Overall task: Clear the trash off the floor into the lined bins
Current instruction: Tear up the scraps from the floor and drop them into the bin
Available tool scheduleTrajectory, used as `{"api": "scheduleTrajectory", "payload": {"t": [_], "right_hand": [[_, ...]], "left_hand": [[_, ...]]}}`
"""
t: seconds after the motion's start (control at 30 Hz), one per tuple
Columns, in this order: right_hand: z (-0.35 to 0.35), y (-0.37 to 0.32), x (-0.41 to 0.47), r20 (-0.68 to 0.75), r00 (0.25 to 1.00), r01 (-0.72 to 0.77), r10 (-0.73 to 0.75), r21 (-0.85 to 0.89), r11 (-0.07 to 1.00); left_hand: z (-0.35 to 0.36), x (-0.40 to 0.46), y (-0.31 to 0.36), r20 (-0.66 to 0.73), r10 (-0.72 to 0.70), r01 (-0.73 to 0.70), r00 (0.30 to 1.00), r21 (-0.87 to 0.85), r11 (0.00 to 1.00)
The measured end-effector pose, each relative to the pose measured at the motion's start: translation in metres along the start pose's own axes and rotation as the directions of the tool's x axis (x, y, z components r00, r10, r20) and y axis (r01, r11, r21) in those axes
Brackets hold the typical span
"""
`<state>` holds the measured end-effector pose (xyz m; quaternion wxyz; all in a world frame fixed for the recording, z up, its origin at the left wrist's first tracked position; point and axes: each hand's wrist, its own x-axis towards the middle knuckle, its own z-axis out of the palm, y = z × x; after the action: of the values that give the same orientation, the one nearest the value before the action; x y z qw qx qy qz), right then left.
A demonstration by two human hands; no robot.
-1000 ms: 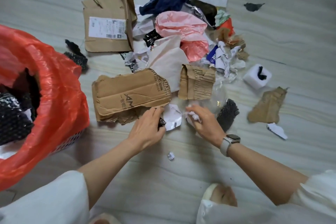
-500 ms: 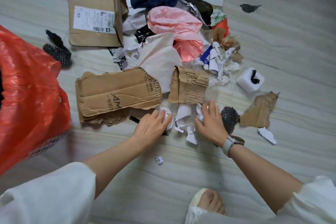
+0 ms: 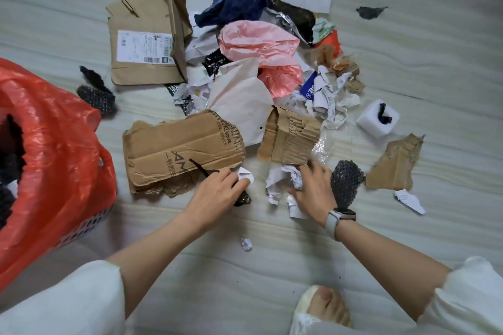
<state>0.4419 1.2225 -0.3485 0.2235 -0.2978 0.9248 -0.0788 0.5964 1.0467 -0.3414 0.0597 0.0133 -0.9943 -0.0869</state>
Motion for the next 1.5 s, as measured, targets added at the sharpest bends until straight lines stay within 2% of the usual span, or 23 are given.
{"api": "scheduleTrajectory", "payload": {"t": [0.23, 0.4, 0.47, 0.53, 0.67, 0.83, 0.97, 1.03, 1.1, 1.2, 1.27, 1.37, 1.4, 1.43, 1.5], "right_hand": [[-0.047, 0.004, 0.002, -0.198, 0.98, 0.04, -0.008, 0.158, 0.987], [-0.121, -0.012, 0.009, -0.211, 0.974, 0.11, -0.087, 0.1, 0.989], [-0.143, -0.028, 0.011, -0.345, 0.927, 0.181, -0.149, 0.064, 0.981], [-0.161, -0.046, 0.016, -0.52, 0.822, 0.28, -0.233, 0.014, 0.96], [-0.179, -0.076, 0.032, -0.659, 0.625, 0.459, -0.418, -0.123, 0.88], [-0.209, -0.125, 0.043, -0.742, 0.479, 0.53, -0.47, -0.183, 0.828], [-0.226, -0.171, 0.041, -0.799, 0.412, 0.597, -0.439, -0.127, 0.792], [-0.228, -0.203, 0.037, -0.819, 0.398, 0.646, -0.413, -0.069, 0.76], [-0.227, -0.235, 0.032, -0.835, 0.401, 0.706, -0.376, 0.021, 0.708], [-0.215, -0.284, 0.02, -0.817, 0.398, 0.798, -0.418, 0.083, 0.597], [-0.203, -0.312, 0.009, -0.785, 0.404, 0.838, -0.469, 0.112, 0.534], [-0.177, -0.349, -0.012, -0.725, 0.414, 0.877, -0.55, 0.156, 0.455], [-0.166, -0.357, -0.018, -0.683, 0.433, 0.88, -0.588, 0.179, 0.44], [-0.152, -0.363, -0.024, -0.617, 0.469, 0.874, -0.632, 0.221, 0.432], [-0.125, -0.372, -0.033, -0.419, 0.533, 0.845, -0.735, 0.298, 0.443]], "left_hand": [[-0.028, 0.009, 0.004, -0.057, -0.12, 0.11, 0.991, -0.159, 0.981], [-0.052, 0.025, 0.002, -0.102, -0.238, 0.208, 0.966, -0.245, 0.947], [-0.065, 0.034, -0.001, -0.134, -0.279, 0.233, 0.951, -0.279, 0.931], [-0.083, 0.047, -0.006, -0.161, -0.332, 0.262, 0.93, -0.345, 0.901], [-0.13, 0.07, -0.02, -0.243, -0.531, 0.355, 0.812, -0.516, 0.779], [-0.202, 0.076, -0.044, -0.321, -0.65, 0.321, 0.689, -0.668, 0.671], [-0.251, 0.06, -0.068, -0.406, -0.722, 0.354, 0.561, -0.671, 0.652], [-0.27, 0.043, -0.085, -0.411, -0.776, 0.366, 0.478, -0.71, 0.602], [-0.286, 0.021, -0.101, -0.393, -0.813, 0.357, 0.43, -0.753, 0.553], [-0.298, -0.032, -0.121, -0.394, -0.842, 0.462, 0.369, -0.708, 0.534], [-0.293, -0.072, -0.131, -0.314, -0.865, 0.544, 0.391, -0.679, 0.493], [-0.275, -0.132, -0.139, -0.045, -0.856, 0.782, 0.514, -0.386, 0.49], [-0.272, -0.147, -0.141, 0.055, -0.854, 0.83, 0.518, -0.274, 0.486], [-0.274, -0.161, -0.142, 0.141, -0.86, 0.867, 0.491, -0.177, 0.466], [-0.283, -0.181, -0.15, 0.218, -0.875, 0.9, 0.432, -0.039, 0.434]]}}
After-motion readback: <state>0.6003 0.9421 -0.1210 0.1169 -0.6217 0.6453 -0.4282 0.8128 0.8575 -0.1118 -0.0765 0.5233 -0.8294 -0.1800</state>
